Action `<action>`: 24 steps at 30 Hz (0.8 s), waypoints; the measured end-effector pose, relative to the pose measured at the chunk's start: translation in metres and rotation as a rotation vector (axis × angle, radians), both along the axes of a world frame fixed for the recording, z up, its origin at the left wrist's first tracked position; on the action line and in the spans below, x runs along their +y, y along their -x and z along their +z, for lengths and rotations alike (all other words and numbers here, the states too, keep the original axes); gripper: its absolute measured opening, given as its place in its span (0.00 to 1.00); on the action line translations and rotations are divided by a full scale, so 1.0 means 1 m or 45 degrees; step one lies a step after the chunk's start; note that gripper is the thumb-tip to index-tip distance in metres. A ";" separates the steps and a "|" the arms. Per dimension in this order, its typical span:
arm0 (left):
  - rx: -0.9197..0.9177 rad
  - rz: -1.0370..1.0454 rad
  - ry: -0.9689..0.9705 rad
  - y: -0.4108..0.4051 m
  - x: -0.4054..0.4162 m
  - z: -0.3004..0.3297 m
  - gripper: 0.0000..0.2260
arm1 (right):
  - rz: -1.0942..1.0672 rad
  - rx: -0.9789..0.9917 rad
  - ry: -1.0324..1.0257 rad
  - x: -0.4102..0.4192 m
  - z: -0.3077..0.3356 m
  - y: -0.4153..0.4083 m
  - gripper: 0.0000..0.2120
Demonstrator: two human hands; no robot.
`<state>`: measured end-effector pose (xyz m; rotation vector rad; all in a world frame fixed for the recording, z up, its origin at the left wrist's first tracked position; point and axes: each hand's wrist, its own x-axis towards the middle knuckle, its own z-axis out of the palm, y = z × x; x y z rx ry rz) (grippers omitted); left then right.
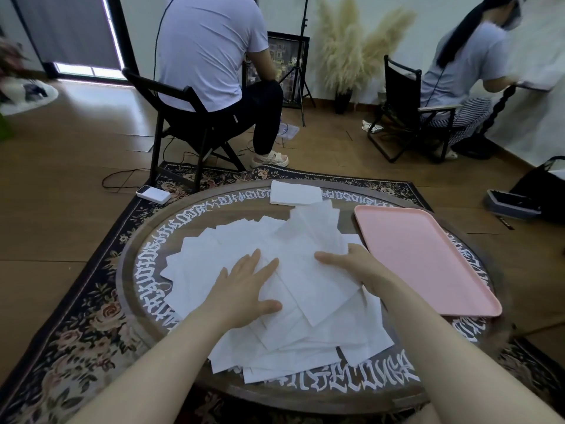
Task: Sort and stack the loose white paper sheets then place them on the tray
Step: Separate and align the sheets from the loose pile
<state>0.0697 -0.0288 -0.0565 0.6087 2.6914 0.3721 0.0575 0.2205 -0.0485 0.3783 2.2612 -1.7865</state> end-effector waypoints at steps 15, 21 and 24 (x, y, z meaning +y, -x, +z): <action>-0.055 0.095 0.044 0.003 -0.002 -0.012 0.44 | -0.065 0.211 -0.721 -0.012 0.012 -0.004 0.05; -0.058 0.069 0.085 0.002 -0.003 -0.011 0.43 | 0.005 0.212 -0.286 -0.012 0.022 -0.001 0.08; -0.052 0.063 0.098 0.001 -0.002 -0.011 0.42 | -0.046 0.056 -0.150 -0.013 0.016 0.004 0.10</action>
